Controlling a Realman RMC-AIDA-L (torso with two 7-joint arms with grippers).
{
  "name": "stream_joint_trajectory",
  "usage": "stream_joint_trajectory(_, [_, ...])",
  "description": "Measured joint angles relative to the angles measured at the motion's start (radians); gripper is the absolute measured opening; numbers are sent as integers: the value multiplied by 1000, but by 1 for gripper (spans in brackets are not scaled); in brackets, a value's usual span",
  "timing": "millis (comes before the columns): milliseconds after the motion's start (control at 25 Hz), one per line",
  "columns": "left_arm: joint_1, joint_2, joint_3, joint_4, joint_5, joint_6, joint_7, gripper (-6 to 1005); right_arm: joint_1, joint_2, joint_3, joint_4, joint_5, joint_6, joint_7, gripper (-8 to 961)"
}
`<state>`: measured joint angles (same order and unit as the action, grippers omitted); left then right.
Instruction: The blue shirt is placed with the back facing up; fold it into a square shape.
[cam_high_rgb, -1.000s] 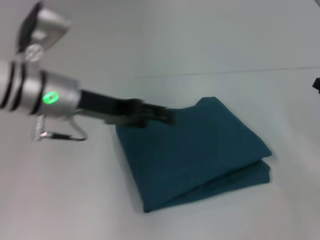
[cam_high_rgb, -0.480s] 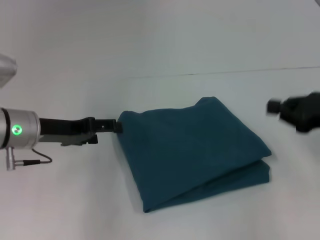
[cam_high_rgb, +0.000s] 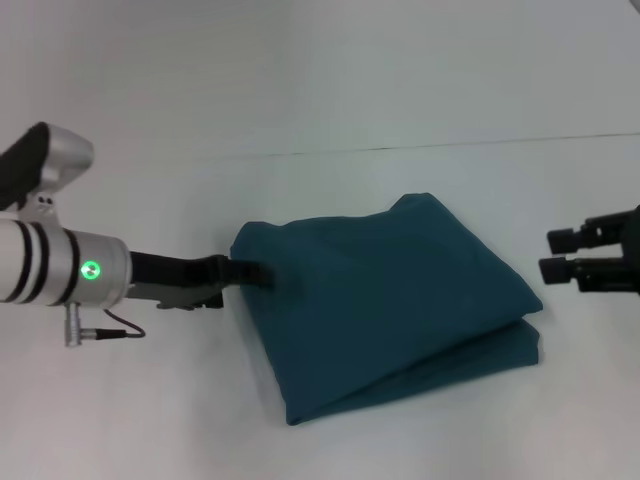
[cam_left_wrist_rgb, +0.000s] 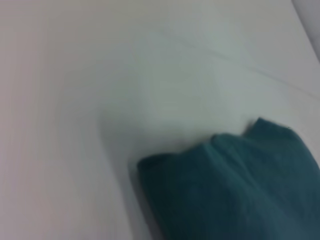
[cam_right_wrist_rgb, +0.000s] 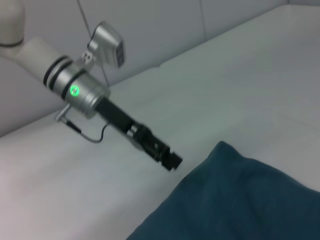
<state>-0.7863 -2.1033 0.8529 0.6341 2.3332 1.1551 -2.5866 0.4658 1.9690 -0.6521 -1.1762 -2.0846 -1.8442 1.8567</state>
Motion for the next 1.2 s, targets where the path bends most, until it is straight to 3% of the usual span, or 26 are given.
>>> stream_joint_trajectory(240, [-21,-9,35,-34,13,-38,-25,943,26,-4,23,-103,-28,-28,88,501])
stream_joint_trajectory(520, [-66,-7,61,-80,44,-43,-90,943,41,-4,31,-125,-61,-38,103,654])
stream_joint_trajectory(600, [-74,-7,83,-81,50,-41,-111,942,41,-4,33,-126,-62,-36,98,882])
stream_joint_trajectory(1000, [-98,-9,98,-84,42,-14,-103,944,37,0,34,-127,-64,-16,87,944])
stream_joint_trajectory(1200, [-95,-8,93,-86,36,-8,-85,880,34,3,30,-127,-68,9,82,944])
